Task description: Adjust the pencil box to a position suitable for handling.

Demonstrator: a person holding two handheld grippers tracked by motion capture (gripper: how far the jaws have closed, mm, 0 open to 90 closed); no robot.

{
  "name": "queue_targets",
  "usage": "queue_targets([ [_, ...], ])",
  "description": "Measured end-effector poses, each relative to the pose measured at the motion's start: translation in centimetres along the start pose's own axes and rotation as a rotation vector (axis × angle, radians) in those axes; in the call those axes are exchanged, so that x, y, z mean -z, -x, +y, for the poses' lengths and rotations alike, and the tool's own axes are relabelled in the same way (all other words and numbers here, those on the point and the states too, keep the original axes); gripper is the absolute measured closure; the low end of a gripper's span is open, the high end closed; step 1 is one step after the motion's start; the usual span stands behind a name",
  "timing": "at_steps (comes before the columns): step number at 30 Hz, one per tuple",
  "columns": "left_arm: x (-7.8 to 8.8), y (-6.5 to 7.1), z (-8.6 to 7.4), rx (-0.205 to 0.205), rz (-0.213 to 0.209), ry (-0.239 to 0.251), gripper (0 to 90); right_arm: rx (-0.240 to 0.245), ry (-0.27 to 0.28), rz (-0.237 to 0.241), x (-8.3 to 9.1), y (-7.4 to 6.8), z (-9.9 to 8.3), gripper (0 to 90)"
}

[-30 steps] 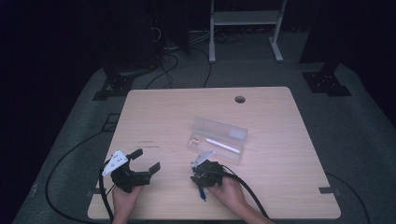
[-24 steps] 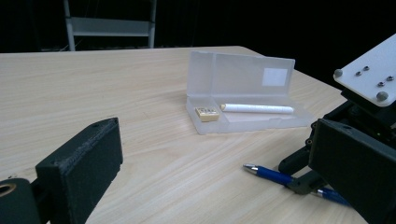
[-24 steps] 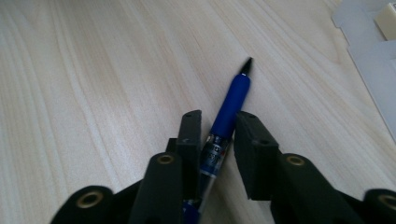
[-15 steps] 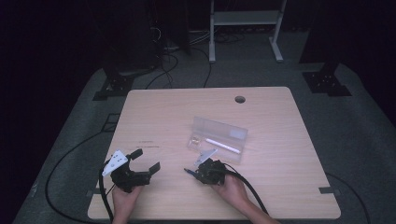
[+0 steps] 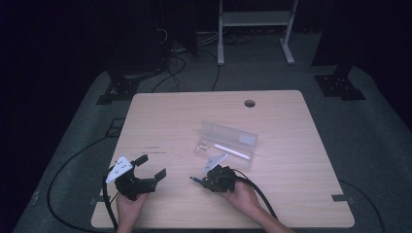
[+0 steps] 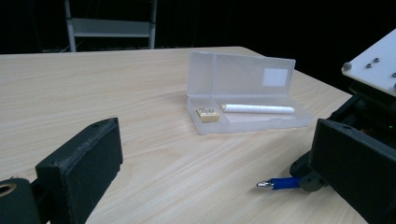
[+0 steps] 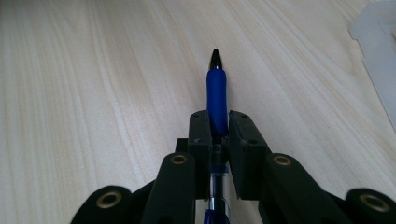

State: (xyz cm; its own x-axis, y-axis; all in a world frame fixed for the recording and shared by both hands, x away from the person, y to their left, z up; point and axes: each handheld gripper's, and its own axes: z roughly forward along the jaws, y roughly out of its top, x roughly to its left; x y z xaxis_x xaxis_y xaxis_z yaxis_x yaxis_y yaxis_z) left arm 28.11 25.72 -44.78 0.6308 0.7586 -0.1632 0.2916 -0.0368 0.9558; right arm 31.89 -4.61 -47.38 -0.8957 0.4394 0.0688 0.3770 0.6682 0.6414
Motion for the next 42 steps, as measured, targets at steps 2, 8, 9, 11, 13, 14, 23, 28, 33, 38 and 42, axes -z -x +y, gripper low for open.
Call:
queue_targets([
  [2,0.0,0.0,0.0,0.0,0.0,-0.002,1.7,0.012,-0.001,-0.001,0.2,0.0,0.0,79.3],
  [8,-0.1,0.0,0.0,0.0,-0.001,-0.003,1.7,0.017,0.015,-0.003,1.1,0.3,0.3,79.3],
  [9,-0.1,0.0,0.0,0.001,-0.001,-0.003,1.7,0.019,0.021,-0.004,1.3,0.4,0.4,79.3],
  [11,-0.1,0.0,0.0,0.001,-0.001,-0.001,1.7,0.005,0.03,0.003,1.6,0.6,0.4,79.3],
  [13,-0.1,0.0,0.0,0.0,-0.001,-0.002,1.7,0.005,0.029,0.001,1.9,0.8,0.4,79.3],
  [14,-0.1,0.0,0.0,0.0,-0.001,-0.002,1.7,0.004,0.028,0.002,2.0,0.9,0.4,79.3],
  [23,-0.1,0.0,0.0,-0.003,-0.001,-0.006,1.7,0.001,0.054,-0.018,3.6,1.9,1.0,79.2],
  [28,-0.1,0.0,0.0,0.0,0.0,-0.001,1.7,0.014,0.058,-0.037,4.5,2.3,1.5,79.3],
  [33,0.0,0.0,0.0,-0.004,0.001,-0.001,1.7,0.023,0.062,-0.053,5.3,2.6,2.1,79.3],
  [38,0.0,-0.1,0.0,-0.005,0.001,-0.001,1.7,0.034,0.065,-0.067,5.8,2.8,2.7,79.3],
  [42,0.0,-0.1,0.0,-0.004,0.003,0.0,1.7,0.033,0.072,-0.071,6.2,3.3,3.1,79.2],
])
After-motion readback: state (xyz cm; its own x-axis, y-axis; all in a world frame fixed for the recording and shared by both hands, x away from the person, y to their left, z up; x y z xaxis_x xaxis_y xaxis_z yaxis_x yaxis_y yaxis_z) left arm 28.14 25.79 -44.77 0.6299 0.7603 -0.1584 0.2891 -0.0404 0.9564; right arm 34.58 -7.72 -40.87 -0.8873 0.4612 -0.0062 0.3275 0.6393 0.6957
